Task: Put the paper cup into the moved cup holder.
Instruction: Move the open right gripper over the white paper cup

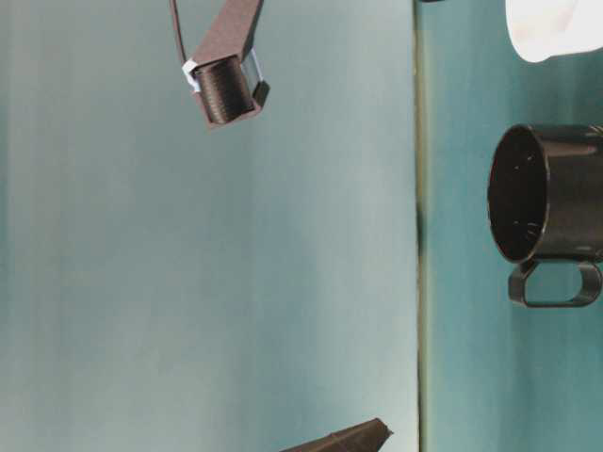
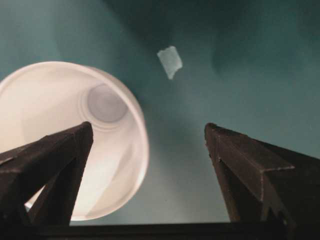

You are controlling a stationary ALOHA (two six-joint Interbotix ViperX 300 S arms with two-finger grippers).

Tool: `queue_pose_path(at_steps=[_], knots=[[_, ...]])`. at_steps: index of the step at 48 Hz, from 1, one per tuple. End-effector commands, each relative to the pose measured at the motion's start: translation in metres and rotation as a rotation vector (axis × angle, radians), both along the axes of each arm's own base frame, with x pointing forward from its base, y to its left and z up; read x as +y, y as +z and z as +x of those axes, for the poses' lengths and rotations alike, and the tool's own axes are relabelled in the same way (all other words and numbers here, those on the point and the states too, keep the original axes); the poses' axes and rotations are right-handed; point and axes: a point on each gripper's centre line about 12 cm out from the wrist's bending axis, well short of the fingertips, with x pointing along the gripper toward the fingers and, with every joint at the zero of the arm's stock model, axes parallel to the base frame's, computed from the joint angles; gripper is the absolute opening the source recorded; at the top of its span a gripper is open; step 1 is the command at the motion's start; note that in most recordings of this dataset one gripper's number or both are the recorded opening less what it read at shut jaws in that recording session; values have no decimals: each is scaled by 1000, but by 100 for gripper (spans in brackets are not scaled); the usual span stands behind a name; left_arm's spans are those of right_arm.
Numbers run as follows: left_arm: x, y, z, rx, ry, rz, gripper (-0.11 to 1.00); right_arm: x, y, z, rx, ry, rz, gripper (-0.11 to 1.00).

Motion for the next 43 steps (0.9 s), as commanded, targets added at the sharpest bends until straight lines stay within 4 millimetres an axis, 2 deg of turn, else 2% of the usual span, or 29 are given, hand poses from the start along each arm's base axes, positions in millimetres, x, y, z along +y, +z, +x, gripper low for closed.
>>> queue_pose_path(at_steps=[1,9,14,18,26,30,33,43], knots=[[0,4,2,-15,0,0,84,-1,3,1,-17,-9,1,95],[0,4,2,-15,-1,1,84,-2,3,1,-18,-12,1,93],[0,4,2,-15,-1,1,84,-2,4,1,-20,-12,1,85],[0,4,2,-15,-2,1,83,-2,4,3,-23,-13,1,69],[0,4,2,-14,-1,1,83,-1,6,5,-32,-14,6,21],[0,4,2,-14,0,0,83,-1,7,5,-35,-19,10,5],[0,5,2,-17,-2,1,83,0,8,5,-39,-20,14,1],[0,5,3,-17,1,-1,83,-1,18,2,-45,-23,16,1]])
